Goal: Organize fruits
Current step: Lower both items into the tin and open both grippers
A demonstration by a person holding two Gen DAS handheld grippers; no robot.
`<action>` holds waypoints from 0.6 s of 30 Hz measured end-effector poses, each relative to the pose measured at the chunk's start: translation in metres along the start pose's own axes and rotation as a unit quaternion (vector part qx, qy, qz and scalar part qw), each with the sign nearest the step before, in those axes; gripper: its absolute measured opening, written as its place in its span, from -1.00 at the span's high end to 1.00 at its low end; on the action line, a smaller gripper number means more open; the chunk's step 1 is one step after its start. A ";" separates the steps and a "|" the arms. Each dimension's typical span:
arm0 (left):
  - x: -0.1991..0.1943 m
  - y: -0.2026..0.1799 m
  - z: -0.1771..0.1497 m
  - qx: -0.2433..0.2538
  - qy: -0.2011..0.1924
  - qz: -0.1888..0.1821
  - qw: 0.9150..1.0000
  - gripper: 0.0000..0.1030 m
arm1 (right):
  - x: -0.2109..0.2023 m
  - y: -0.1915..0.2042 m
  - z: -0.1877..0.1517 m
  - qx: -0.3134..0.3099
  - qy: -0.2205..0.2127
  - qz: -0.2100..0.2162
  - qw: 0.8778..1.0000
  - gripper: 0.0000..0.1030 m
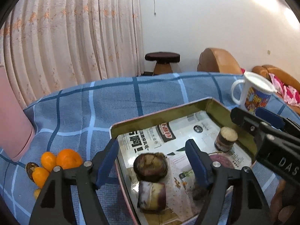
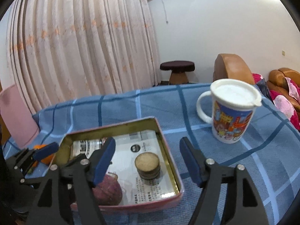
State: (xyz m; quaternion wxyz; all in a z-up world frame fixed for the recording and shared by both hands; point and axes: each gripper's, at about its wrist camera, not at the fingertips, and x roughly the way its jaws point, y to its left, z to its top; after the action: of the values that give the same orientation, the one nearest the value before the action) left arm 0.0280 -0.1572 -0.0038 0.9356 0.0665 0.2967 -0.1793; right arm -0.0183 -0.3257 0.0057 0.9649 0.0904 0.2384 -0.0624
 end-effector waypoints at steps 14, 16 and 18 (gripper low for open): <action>-0.013 0.013 -0.002 -0.012 -0.029 0.026 0.999 -0.47 | -0.019 -0.004 0.001 0.009 -0.070 -0.042 0.997 -0.76; -0.015 0.015 -0.003 -0.014 -0.031 0.029 0.999 -0.47 | -0.022 -0.004 0.000 0.009 -0.081 -0.046 0.996 -0.78; -0.017 0.018 -0.004 -0.012 -0.034 0.035 0.999 -0.47 | -0.023 -0.004 0.000 0.008 -0.085 -0.049 0.995 -0.85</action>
State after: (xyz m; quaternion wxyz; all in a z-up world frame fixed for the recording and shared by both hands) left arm 0.0195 -0.1348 0.0036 0.9518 0.0594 0.2639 -0.1447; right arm -0.0391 -0.3279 0.0163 0.9767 0.0808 0.1589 -0.1192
